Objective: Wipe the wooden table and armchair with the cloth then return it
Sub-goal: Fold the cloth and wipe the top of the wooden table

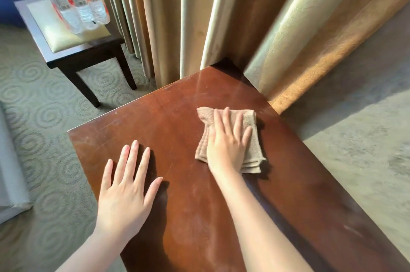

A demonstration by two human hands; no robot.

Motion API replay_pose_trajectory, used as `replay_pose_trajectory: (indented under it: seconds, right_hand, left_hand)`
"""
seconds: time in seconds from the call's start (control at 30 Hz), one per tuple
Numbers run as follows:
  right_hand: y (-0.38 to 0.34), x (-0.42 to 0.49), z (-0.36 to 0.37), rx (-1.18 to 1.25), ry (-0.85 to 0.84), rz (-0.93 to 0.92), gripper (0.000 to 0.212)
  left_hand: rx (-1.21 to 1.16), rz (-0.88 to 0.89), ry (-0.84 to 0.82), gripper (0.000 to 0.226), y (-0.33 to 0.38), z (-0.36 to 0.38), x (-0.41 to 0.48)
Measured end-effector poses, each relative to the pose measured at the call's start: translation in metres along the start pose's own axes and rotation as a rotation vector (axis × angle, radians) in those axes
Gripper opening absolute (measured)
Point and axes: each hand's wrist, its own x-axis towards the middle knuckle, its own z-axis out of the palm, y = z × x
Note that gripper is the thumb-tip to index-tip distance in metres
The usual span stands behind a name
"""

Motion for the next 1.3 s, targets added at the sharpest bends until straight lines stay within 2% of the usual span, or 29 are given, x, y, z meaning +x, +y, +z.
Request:
replay_pose_trajectory:
  seconds: [0.07, 0.13, 0.2, 0.27, 0.33, 0.4, 0.43, 0.47, 0.53, 0.67, 0.77, 0.83, 0.9, 0.97, 1.03, 1.07, 1.1, 1.13, 1.17, 1.23, 1.3]
  right_hand:
    - [-0.01, -0.03, 0.005, 0.035, -0.041, -0.224, 0.05]
    - [0.01, -0.063, 0.002, 0.042, -0.081, -0.429, 0.05]
    - [0.056, -0.074, -0.007, -0.017, -0.104, -0.474, 0.053]
    - [0.109, -0.057, -0.019, -0.084, -0.079, -0.294, 0.054]
    - [0.14, -0.024, -0.033, -0.017, -0.04, 0.081, 0.047]
    - [0.129, 0.009, -0.036, 0.088, 0.036, 0.353, 0.045]
    - [0.111, 0.02, -0.033, 0.094, 0.064, 0.392, 0.044]
    - [0.09, 0.025, -0.026, 0.081, 0.071, 0.362, 0.045]
    - [0.042, 0.016, -0.013, 0.053, 0.058, 0.155, 0.047]
    - [-0.011, -0.068, 0.007, 0.1, 0.032, -0.24, 0.052]
    - [0.02, -0.138, 0.004, 0.079, -0.04, -0.589, 0.062]
    - [0.074, -0.149, -0.011, 0.021, -0.101, -0.672, 0.067]
    - [0.134, -0.139, -0.03, -0.03, -0.081, -0.472, 0.065]
    - [0.18, -0.117, -0.048, -0.024, -0.033, -0.073, 0.065]
    - [0.188, -0.096, -0.052, 0.024, 0.059, 0.293, 0.053]
    - [0.173, -0.09, -0.047, 0.06, 0.102, 0.414, 0.048]
    - [0.151, -0.089, -0.041, 0.089, 0.115, 0.45, 0.047]
    - [0.125, -0.095, -0.032, 0.102, 0.109, 0.392, 0.049]
    - [0.099, -0.11, -0.021, 0.107, 0.099, 0.24, 0.053]
    - [0.057, -0.159, -0.004, 0.133, 0.036, -0.164, 0.06]
    - [0.054, -0.207, 0.0, 0.116, -0.048, -0.509, 0.068]
  left_hand:
    - [0.006, 0.002, 0.004, 0.07, 0.0, 0.002, 0.0]
    - [0.006, 0.003, 0.006, 0.07, -0.001, 0.003, -0.002]
    - [0.008, 0.005, 0.011, 0.07, -0.001, 0.004, -0.001]
    - [0.012, 0.009, 0.014, 0.069, -0.001, 0.004, -0.001]
    - [0.009, 0.009, 0.025, 0.069, -0.001, 0.004, 0.0]
    - [0.016, 0.015, 0.028, 0.069, -0.001, 0.005, 0.0]
    - [0.023, 0.019, 0.028, 0.069, -0.001, 0.005, 0.001]
    - [0.027, 0.022, 0.031, 0.069, -0.001, 0.005, 0.001]
    - [0.024, 0.025, 0.035, 0.068, -0.001, 0.006, 0.001]
    - [0.014, 0.024, 0.039, 0.067, -0.002, 0.005, 0.003]
    - [0.012, 0.029, 0.037, 0.068, -0.002, 0.004, 0.002]
    - [0.008, 0.025, 0.037, 0.068, -0.002, 0.004, 0.002]
    - [0.001, 0.022, 0.045, 0.069, -0.003, 0.004, 0.002]
    - [-0.003, 0.021, 0.054, 0.069, -0.001, 0.003, 0.002]
    - [-0.002, 0.022, 0.065, 0.069, 0.0, 0.003, 0.001]
    - [-0.003, 0.022, 0.07, 0.069, 0.0, 0.003, 0.001]
    - [-0.004, 0.021, 0.072, 0.069, 0.0, 0.003, 0.001]
    - [-0.003, 0.02, 0.075, 0.069, -0.001, 0.003, 0.0]
    - [0.0, 0.021, 0.077, 0.069, -0.001, 0.004, 0.0]
    - [-0.002, 0.023, 0.074, 0.069, -0.002, 0.005, 0.0]
    - [-0.006, 0.027, 0.071, 0.069, -0.002, 0.007, 0.0]
